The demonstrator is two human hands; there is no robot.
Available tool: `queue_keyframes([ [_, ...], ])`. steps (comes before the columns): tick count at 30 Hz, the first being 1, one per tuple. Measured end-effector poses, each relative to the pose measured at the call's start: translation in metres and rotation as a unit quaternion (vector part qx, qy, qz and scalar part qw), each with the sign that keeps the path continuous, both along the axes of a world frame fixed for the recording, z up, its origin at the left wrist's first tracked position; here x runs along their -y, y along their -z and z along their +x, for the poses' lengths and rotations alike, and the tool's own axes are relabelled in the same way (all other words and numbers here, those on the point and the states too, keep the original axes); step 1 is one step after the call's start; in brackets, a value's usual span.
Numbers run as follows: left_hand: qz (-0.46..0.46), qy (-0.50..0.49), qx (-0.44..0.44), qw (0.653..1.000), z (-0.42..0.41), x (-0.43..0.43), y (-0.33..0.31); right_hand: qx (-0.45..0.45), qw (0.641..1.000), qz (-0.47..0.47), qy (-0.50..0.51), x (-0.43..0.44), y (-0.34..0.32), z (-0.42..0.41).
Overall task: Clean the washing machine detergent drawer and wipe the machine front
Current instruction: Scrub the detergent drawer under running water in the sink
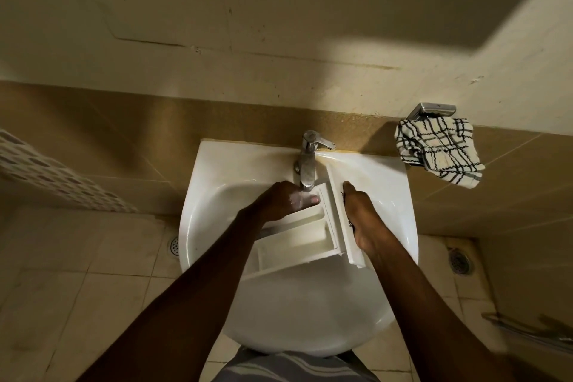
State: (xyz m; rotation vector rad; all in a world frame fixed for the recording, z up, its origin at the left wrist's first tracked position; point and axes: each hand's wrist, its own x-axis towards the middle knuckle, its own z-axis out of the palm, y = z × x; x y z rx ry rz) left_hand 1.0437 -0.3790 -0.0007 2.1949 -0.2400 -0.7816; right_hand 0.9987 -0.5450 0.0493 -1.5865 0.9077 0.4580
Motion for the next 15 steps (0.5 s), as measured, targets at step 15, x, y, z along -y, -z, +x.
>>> queue_keyframes([
  [15,-0.042,-0.039,0.047,0.997,-0.006,-0.003,0.017,0.007,0.999,-0.034,0.014,0.001,-0.002,0.0],
])
